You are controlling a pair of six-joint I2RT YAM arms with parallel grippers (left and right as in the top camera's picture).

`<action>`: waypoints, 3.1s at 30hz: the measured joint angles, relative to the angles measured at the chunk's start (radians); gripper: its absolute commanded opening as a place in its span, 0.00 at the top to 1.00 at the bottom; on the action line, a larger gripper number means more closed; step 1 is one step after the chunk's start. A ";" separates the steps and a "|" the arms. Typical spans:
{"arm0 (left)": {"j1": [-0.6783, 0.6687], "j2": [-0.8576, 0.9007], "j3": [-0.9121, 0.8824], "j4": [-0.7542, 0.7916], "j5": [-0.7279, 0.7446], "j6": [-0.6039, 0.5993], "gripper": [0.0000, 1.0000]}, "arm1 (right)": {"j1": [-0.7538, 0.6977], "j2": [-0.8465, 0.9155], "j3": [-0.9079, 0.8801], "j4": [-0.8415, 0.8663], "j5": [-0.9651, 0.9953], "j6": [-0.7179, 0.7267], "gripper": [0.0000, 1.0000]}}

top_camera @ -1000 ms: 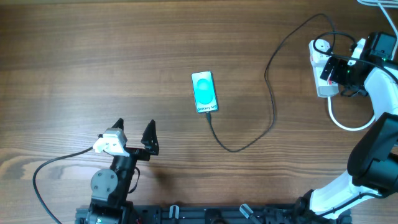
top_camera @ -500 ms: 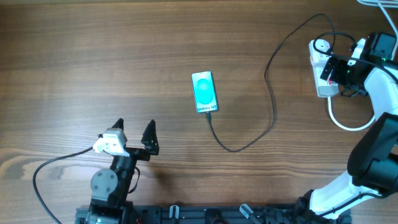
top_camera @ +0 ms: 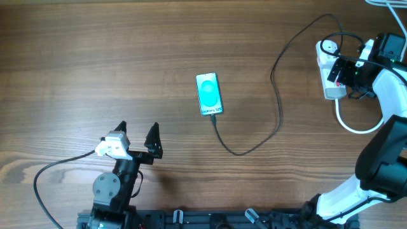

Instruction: Plug charger to phone and switch on socket

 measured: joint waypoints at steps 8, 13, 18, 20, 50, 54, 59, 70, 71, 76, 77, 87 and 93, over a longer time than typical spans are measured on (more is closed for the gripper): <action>0.000 0.000 0.000 0.000 0.000 0.000 0.00 | 0.000 0.000 0.000 0.000 0.000 0.000 0.00; 0.000 0.000 0.000 0.000 0.000 0.000 0.00 | 0.000 0.000 0.000 0.000 0.000 0.000 0.00; 0.000 0.000 0.000 0.000 0.000 0.000 0.00 | 0.000 -0.142 -0.003 -0.004 0.000 0.000 0.00; 0.000 0.000 0.000 0.000 0.000 0.000 0.00 | 0.000 -0.301 -0.004 -0.002 0.000 0.000 0.00; 0.000 -0.001 0.000 0.000 0.000 0.000 0.00 | 0.372 -0.927 -0.935 0.817 -0.296 -0.171 0.00; 0.000 0.000 0.000 0.000 0.000 0.000 0.00 | 0.372 -1.017 -1.152 1.037 -0.332 -0.172 0.00; 0.000 -0.001 0.000 0.000 0.000 0.000 0.00 | 0.372 -1.134 -1.302 1.176 -0.339 -0.171 0.00; 0.000 -0.001 0.000 0.000 0.000 0.000 0.00 | 0.372 -1.530 -1.324 0.700 -0.339 -0.171 0.00; 0.000 0.000 0.000 0.000 0.000 0.000 0.00 | 0.372 -1.592 -1.324 0.671 -0.339 -0.171 0.00; 0.000 -0.001 0.000 0.000 0.000 0.000 0.00 | 0.372 -1.819 -1.324 0.671 -0.338 -0.171 0.00; 0.000 -0.001 0.000 0.000 0.000 0.000 0.00 | 0.374 -1.834 -1.324 0.671 -0.337 -0.171 0.00; 0.000 -0.001 0.000 0.000 0.000 0.000 0.00 | 0.400 -1.836 -1.324 0.666 -0.330 -0.171 0.00; 0.000 -0.001 0.000 0.000 0.000 0.000 0.00 | 0.400 -1.836 -1.324 0.666 -0.330 -0.171 0.00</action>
